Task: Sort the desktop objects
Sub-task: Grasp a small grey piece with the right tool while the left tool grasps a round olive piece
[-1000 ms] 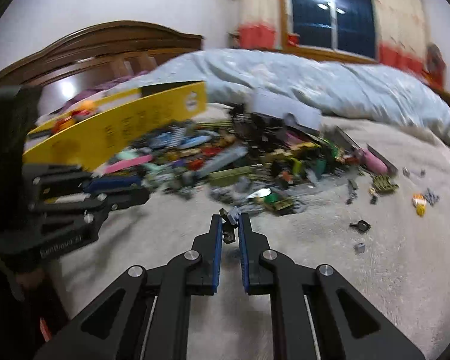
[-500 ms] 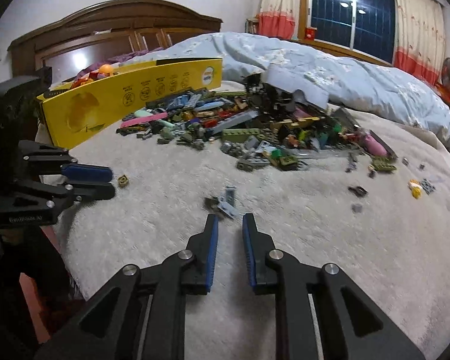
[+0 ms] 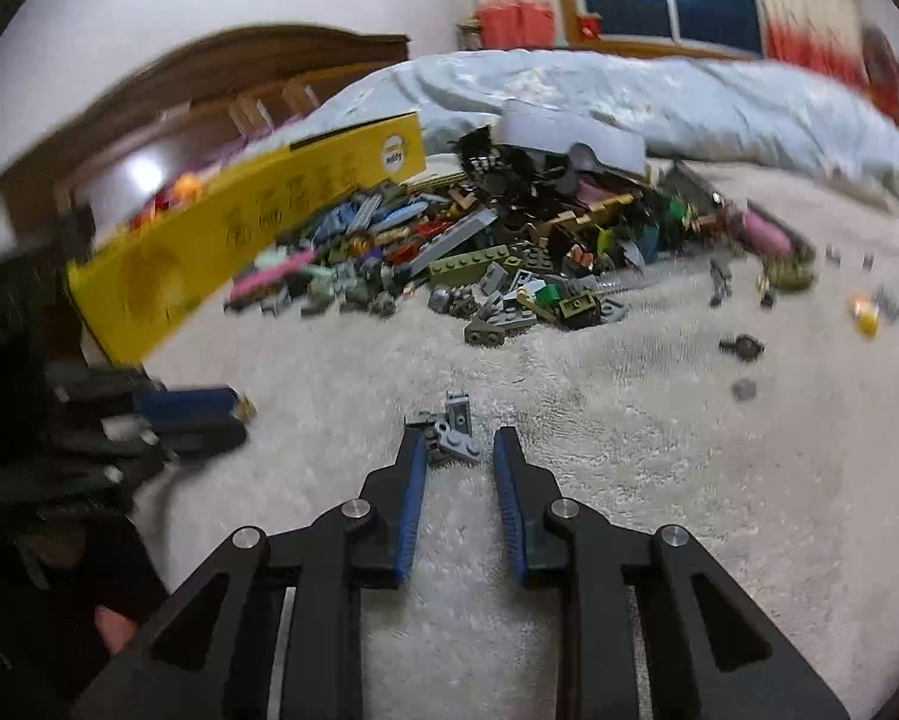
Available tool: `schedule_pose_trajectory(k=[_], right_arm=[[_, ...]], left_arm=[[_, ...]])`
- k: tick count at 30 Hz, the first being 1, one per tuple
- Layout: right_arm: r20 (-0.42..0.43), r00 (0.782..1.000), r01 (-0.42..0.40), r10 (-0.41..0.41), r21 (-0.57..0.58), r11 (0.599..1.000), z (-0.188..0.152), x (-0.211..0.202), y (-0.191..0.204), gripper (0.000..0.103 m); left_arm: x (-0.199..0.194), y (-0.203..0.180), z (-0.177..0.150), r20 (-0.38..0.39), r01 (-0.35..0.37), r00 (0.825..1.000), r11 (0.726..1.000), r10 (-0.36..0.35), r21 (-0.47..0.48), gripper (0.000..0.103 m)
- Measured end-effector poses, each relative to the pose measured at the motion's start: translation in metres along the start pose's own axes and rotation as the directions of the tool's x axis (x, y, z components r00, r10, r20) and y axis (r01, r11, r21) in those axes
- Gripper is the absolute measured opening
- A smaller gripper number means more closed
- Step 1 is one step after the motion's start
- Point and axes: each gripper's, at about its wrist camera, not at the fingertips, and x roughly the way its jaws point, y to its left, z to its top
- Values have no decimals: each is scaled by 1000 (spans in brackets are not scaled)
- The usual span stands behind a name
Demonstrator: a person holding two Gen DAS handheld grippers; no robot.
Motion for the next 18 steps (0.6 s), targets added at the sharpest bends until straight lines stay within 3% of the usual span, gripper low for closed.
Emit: schedule_pose_trajectory(k=[4,8,10,12,18], right_arm=[[5,1000,-7,7,36,999,0,4,-1,23],[15,998,-69,68,110,992,1,3,-11,23],[22,995,-96,94,154,983,-1,3,-19,16],[25,994,-110,107,180,977,-2,1,-24,15],[66,995,-87,76,177,980,-5,-19,-26,15]], left_arm=[[5,-1,4,0,-3,1000,1000,3,-25,27],[6,-4,3,21,-29,999,999,30,-25,27],[5,-6,1,38,-52,998,998,53,-18,24],[5,-8,-2,55,-77,996,997,77,0,21],[1,-10,-5,71,-104,992,994,103,16,16]])
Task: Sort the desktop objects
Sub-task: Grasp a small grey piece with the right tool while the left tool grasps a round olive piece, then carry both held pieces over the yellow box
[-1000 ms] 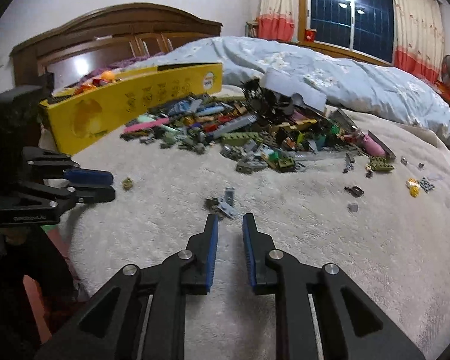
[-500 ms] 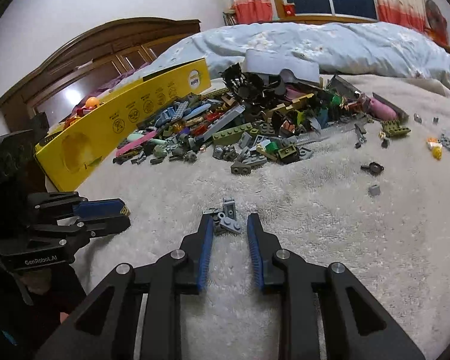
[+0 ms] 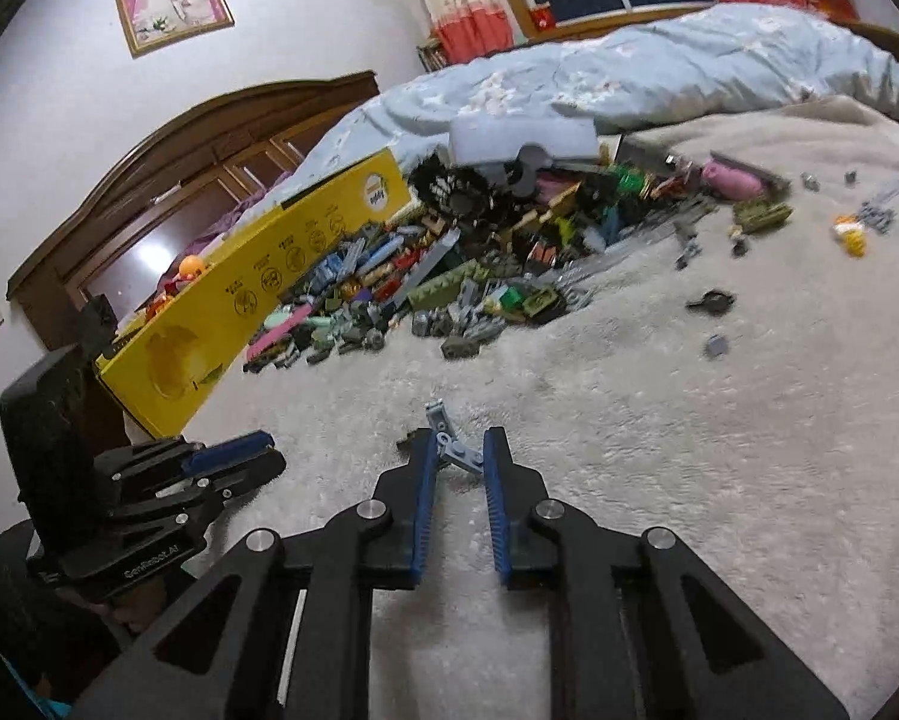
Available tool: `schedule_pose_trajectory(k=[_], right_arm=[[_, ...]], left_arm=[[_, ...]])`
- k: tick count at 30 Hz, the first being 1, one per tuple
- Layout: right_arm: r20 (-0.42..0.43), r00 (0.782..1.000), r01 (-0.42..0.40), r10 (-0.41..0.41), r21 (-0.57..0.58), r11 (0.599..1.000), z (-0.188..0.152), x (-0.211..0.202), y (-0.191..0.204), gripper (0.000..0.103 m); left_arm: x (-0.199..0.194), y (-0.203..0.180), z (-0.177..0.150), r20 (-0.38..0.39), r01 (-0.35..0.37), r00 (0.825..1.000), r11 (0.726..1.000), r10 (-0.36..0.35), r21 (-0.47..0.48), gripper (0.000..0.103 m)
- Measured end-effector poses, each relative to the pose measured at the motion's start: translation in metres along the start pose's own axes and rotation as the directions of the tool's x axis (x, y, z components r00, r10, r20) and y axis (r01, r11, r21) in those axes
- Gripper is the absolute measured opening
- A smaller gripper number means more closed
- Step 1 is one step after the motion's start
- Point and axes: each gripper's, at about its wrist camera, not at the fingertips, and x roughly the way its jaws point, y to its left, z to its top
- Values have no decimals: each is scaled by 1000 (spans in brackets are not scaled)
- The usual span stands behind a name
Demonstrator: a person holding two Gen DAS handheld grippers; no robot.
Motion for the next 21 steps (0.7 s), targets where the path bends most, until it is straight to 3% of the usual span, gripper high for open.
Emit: schedule_pose_trajectory(k=[4,9,12,17,21], right_arm=[[53,998,29,-28,-17,999,6,-14,1,12],[66,997,49,-43,-92,995,8,-16,20,12],[73,996,66,-55,-158,985,7,-11,40,12],[131,971,236,-201,-366,900,-3,3,82,12],[131,972,233,-197,-390,891,-4,11,96,12]], left_arm=[[-3,3,2,9,-15,1000,1000,15,-19,15],[-19,10,7,105,-103,989,993,108,-50,15],[-31,16,10,149,-115,981,991,124,-69,15],[-47,25,16,208,-92,971,989,114,-112,15],[-58,24,20,238,-112,962,988,135,-110,15]])
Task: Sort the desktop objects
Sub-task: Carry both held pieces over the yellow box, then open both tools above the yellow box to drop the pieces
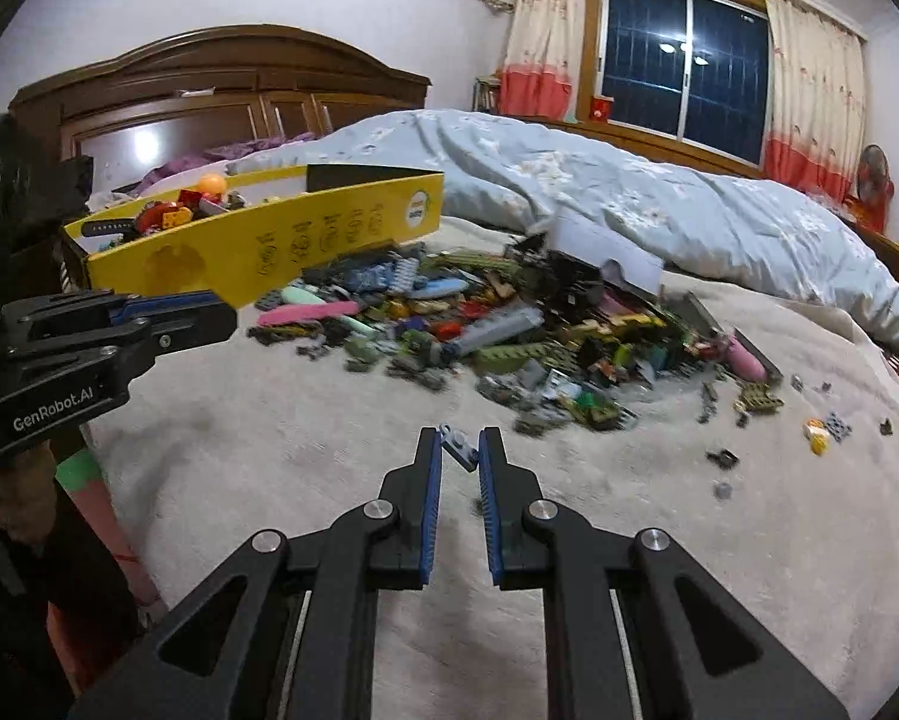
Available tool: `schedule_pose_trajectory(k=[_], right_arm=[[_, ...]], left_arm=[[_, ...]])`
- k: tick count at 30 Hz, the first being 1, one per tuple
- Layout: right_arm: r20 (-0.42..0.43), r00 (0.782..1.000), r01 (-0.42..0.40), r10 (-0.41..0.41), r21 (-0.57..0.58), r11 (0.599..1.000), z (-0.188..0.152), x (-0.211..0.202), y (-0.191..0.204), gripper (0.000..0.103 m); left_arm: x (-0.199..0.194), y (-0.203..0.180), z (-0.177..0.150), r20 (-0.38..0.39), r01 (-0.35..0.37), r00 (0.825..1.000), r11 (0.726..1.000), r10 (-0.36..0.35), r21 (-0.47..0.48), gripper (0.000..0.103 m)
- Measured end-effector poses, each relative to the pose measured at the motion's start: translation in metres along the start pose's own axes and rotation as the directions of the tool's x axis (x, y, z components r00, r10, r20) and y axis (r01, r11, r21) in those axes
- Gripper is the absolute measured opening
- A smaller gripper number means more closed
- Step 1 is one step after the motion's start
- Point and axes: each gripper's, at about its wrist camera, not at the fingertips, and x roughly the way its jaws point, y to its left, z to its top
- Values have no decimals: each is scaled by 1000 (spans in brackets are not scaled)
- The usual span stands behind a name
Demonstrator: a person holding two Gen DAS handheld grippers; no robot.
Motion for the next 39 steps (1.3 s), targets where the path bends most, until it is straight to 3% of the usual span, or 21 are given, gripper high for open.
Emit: schedule_pose_trajectory(k=[4,11,16,22,27,29,33,39], right_arm=[[32,999,-8,9,-21,1000,16,-4,19,12],[93,994,-57,64,-80,995,40,-15,58,12],[116,988,-94,103,-81,992,54,-10,78,12],[107,979,-174,174,-7,985,76,9,100,12],[131,957,-264,259,22,964,105,30,126,12],[130,945,-302,300,1,953,114,41,143,12],[103,942,-311,318,-85,947,116,65,173,12],[78,926,-360,369,-113,926,116,84,188,13]], left_arm=[[-17,-2,9,84,-134,989,982,124,132,15],[-47,28,24,166,-177,973,981,163,74,15],[-50,42,19,145,-230,964,973,223,30,15],[-46,68,13,104,-372,920,926,377,-67,15],[-57,95,12,106,-396,905,907,412,-143,15],[-62,102,8,117,-409,897,901,426,-144,15],[-61,122,-3,105,-465,871,874,480,-138,15],[-53,143,-6,100,-473,863,862,495,-185,15]])
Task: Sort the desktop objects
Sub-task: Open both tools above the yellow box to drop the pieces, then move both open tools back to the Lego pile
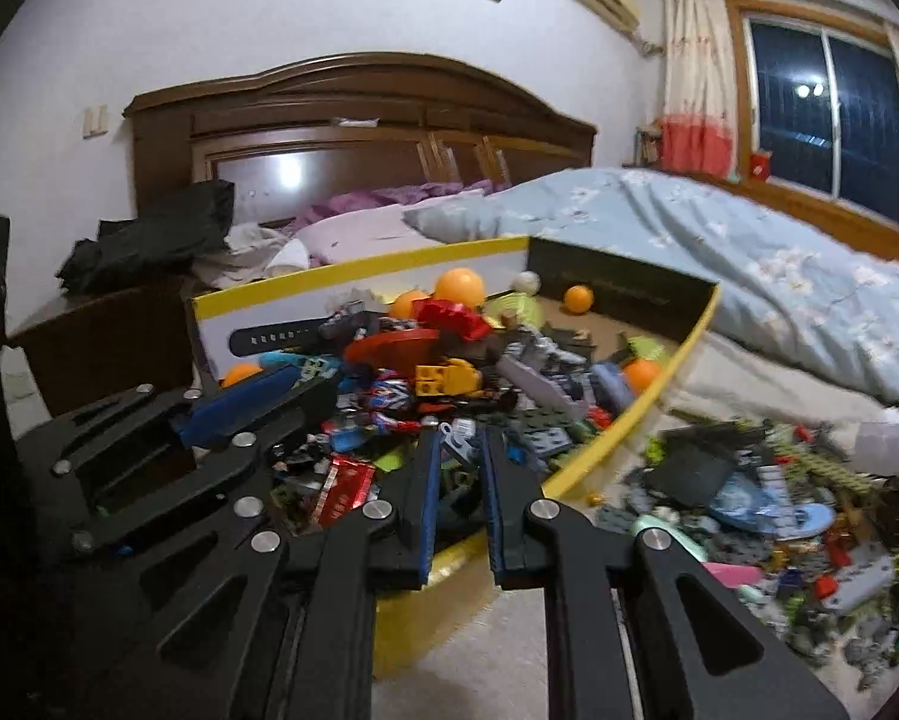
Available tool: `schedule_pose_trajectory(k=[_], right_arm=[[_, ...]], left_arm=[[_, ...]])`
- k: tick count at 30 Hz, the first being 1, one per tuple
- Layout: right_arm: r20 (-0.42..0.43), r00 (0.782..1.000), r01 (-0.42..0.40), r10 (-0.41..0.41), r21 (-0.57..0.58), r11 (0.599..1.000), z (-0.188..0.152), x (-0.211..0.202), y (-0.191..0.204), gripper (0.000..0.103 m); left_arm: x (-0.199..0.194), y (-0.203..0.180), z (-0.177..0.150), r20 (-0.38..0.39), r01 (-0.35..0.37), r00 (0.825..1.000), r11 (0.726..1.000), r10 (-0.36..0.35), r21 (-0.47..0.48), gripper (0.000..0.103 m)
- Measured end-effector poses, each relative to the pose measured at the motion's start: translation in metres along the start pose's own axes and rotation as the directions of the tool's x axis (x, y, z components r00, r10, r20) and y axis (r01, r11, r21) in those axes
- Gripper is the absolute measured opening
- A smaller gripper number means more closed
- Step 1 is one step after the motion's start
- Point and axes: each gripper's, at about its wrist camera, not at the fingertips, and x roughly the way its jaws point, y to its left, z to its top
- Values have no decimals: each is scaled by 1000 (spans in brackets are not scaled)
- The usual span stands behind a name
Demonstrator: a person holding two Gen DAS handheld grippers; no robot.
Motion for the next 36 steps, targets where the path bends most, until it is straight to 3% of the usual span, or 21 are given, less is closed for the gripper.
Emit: schedule_pose_trajectory(k=[7,11,14,19,23,26,28,31,33,35,36], right_arm=[[-21,999,-31,31,26,999,4,6,-5,13],[-11,1000,-26,26,28,999,3,4,-3,16],[5,1000,0,0,43,999,4,-1,-7,33],[29,1000,-3,0,115,993,3,-14,-28,75],[50,998,24,-33,183,983,-11,-41,-49,79],[30,992,114,-119,131,985,-22,-61,-63,79],[41,990,131,-138,147,980,-29,-80,-83,79],[39,975,209,-217,144,967,-36,-109,-116,77],[44,958,275,-284,145,950,-43,-127,-136,71],[11,955,293,-298,146,945,-53,-144,-161,62],[-6,957,288,-291,149,946,-58,-149,-168,59]], left_arm=[[3,0,3,-22,-17,1000,999,16,-31,18],[0,2,3,-25,-66,998,997,65,-46,22],[-3,6,2,-14,-70,998,995,69,-76,23],[-18,10,3,44,-74,996,992,79,-106,48],[-43,-14,0,131,-57,990,998,60,-30,61],[-51,-42,-8,147,-7,989,999,1,47,64],[-55,-58,-12,150,14,988,996,-27,89,64],[-64,-85,-19,177,84,978,982,-114,167,65],[-68,-107,-26,152,158,968,958,-197,239,65],[-69,-127,-33,91,247,955,925,-284,288,65],[-68,-139,-38,31,331,934,895,-356,301,65]])
